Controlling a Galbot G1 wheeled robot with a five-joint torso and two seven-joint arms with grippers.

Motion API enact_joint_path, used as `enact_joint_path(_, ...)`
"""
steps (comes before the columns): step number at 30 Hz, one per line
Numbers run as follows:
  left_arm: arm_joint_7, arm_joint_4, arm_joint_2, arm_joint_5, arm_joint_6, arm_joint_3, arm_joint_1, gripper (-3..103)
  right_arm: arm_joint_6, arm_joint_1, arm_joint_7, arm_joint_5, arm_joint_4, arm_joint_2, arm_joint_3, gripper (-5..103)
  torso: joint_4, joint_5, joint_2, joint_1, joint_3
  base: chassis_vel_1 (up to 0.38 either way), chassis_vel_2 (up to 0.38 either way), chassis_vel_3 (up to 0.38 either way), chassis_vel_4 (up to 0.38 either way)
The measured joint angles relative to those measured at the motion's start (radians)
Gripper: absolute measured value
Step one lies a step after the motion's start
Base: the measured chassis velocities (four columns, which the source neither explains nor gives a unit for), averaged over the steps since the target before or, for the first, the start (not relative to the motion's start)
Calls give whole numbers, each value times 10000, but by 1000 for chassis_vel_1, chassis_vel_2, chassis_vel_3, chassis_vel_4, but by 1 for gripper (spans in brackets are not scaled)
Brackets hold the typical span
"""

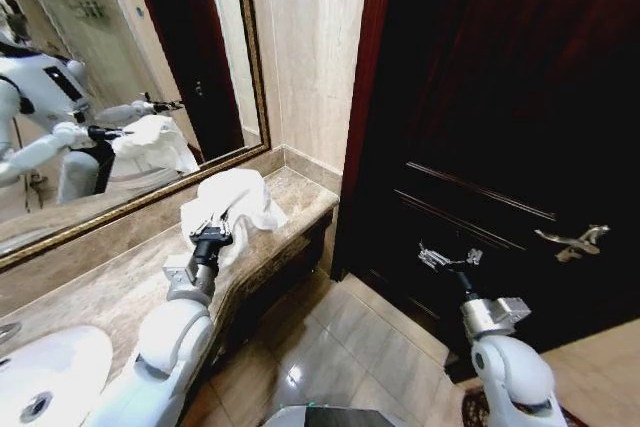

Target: Discard the used towel into the hamper.

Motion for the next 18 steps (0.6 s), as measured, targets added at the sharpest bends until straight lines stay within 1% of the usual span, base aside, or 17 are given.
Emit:
enact_joint_path(6, 69, -9, -55, 234, -87, -28, 135, 6, 12, -7, -30, 7, 18, -17, 6, 100, 0, 1, 0, 0, 0, 70, -77, -64, 69)
enact_joint_path(11, 116, -10, -110, 435, -329, -43, 314, 6, 56, -6, -113, 15, 3, -9, -38, 100, 3, 0, 0, 1, 0, 40, -61, -51, 40)
enact_joint_path(15, 123, -11, -114, 455, -347, -42, 340, 6, 98, -7, -137, 21, -55, -13, -60, 100, -1, 1, 0, 3, 1, 36, -64, -69, 16)
enact_joint_path(18, 123, -30, -114, 466, -347, -51, 361, 6, 130, 1, -145, 61, -107, -63, -58, 100, 2, 0, 0, 3, 1, 10, -91, -70, 29)
